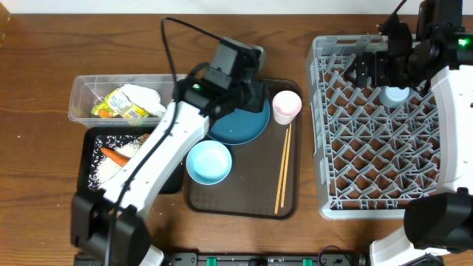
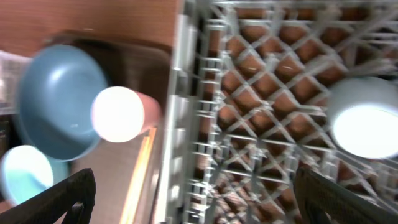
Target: Sort waste into correct bins and load items into the dishwasher rack
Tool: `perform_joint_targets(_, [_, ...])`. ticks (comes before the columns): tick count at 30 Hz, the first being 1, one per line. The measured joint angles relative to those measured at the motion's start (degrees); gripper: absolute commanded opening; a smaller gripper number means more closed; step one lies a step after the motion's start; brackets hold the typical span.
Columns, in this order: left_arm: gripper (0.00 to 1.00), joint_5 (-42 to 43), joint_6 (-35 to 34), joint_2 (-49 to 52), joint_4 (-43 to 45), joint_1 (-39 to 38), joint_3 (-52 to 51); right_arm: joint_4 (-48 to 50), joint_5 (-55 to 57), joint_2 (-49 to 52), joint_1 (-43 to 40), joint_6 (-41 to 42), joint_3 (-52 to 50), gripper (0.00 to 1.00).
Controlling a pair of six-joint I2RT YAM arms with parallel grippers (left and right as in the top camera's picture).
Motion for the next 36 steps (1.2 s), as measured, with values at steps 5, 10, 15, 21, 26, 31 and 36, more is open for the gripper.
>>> perform_joint_targets(5, [0.52, -2.67, -0.94, 5.35, 0.0, -0.24, 0.0, 0.55, 10.21, 0.0, -0.09, 0.92, -0.02, 0.56])
perform_joint_targets(10, [0.52, -3.41, -1.27, 8.09, -0.7, -0.22, 0.0, 1.62, 14.75, 0.35, -1.25, 1.11, -0.59, 0.15])
perform_joint_targets(15, [0.52, -3.82, -1.27, 8.07, -0.37, -0.22, 0.0, 6.78, 16.7, 1.84, -3.98, 1.62, -4.87, 0.09])
perform_joint_targets(21, [0.52, -4.0, -1.27, 8.07, -0.48, -0.22, 0.0, 16.35, 17.66, 5.16, -7.1, 1.64, -13.14, 0.08])
perform_joint_targets(26, [0.52, -4.02, -1.29, 8.07, -0.48, -0.22, 0.0, 22.51, 18.1, 5.51, -9.03, 1.64, -18.36, 0.09])
perform_joint_targets(31, [0.52, -4.04, -1.27, 8.07, -0.94, -0.22, 0.0, 31.3, 17.55, 4.9, -9.92, 1.66, -22.14, 0.15])
perform_joint_targets(36, [0.52, -4.17, -1.27, 8.07, -1.55, -0.22, 0.0, 36.22, 17.7, 4.63, -10.16, 1.68, -23.5, 0.21])
